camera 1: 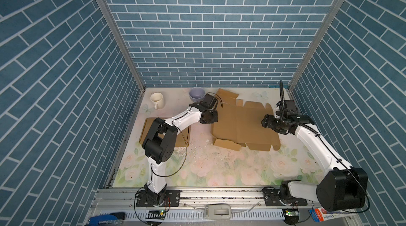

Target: Fold the paper box

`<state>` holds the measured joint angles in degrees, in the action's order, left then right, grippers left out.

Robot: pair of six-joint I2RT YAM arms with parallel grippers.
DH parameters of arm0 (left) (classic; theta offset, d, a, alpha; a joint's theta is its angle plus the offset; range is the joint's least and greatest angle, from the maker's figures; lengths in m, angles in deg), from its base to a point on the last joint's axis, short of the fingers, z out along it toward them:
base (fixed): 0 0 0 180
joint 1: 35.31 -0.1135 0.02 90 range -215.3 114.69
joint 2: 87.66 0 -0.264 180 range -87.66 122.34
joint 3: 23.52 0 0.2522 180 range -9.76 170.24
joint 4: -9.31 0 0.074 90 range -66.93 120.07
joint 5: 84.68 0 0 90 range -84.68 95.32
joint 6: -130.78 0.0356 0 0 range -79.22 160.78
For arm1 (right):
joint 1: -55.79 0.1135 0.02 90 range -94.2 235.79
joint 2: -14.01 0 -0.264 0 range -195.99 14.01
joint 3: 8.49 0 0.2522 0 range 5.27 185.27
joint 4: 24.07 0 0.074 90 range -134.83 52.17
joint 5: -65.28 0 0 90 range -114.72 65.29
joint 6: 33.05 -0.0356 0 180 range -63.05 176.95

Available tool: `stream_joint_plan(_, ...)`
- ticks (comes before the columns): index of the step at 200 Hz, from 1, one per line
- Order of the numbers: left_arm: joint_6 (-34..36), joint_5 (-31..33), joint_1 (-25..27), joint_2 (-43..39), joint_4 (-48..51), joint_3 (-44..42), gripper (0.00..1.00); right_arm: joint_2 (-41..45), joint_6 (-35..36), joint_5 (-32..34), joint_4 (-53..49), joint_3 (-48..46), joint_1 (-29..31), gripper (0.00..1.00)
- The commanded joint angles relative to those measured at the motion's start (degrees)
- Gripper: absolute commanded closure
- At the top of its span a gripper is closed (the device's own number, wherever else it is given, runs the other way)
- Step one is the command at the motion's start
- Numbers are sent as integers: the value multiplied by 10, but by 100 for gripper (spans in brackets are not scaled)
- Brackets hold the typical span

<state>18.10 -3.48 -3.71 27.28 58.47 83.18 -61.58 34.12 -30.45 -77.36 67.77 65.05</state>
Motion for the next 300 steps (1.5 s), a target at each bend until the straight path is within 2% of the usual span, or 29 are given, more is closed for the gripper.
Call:
stream_joint_plan(1, 207, -24, -10, 69, 203, 125, 100, -39, 65, 11, -34, 74, -1, 22)
stream_joint_plan(5, 223, -31, -9, 86, 222, 151, 100, -47, 73, -6, -35, 85, -1, 23)
stream_joint_plan(45, 383, -58, -1, 234, 383, 366, 100, -141, 129, -24, -67, 182, -1, 25)
stream_joint_plan(55, 408, -63, -1, 243, 384, 370, 100, -161, 143, -21, -65, 193, -1, 24)
stream_joint_plan(86, 474, -20, 6, 266, 395, 400, 100, -222, 202, 4, -39, 217, -1, 19)
stream_joint_plan(106, 485, 1, 6, 274, 380, 421, 100, -258, 227, 19, -34, 239, -2, 18)
stream_joint_plan(146, 475, -4, 15, 291, 357, 447, 99, -303, 220, -56, -27, 250, -3, 20)
stream_joint_plan(167, 464, 6, 18, 295, 355, 447, 99, -316, 213, -42, -22, 258, -4, 21)
stream_joint_plan(205, 478, 4, 18, 271, 316, 414, 99, -337, 213, -70, -7, 277, -5, 23)
stream_joint_plan(276, 531, -19, 18, 267, 287, 403, 100, -406, 271, -11, -20, 296, -5, 32)
stream_joint_plan(300, 531, -23, 18, 265, 271, 403, 100, -410, 276, -14, -2, 284, -5, 38)
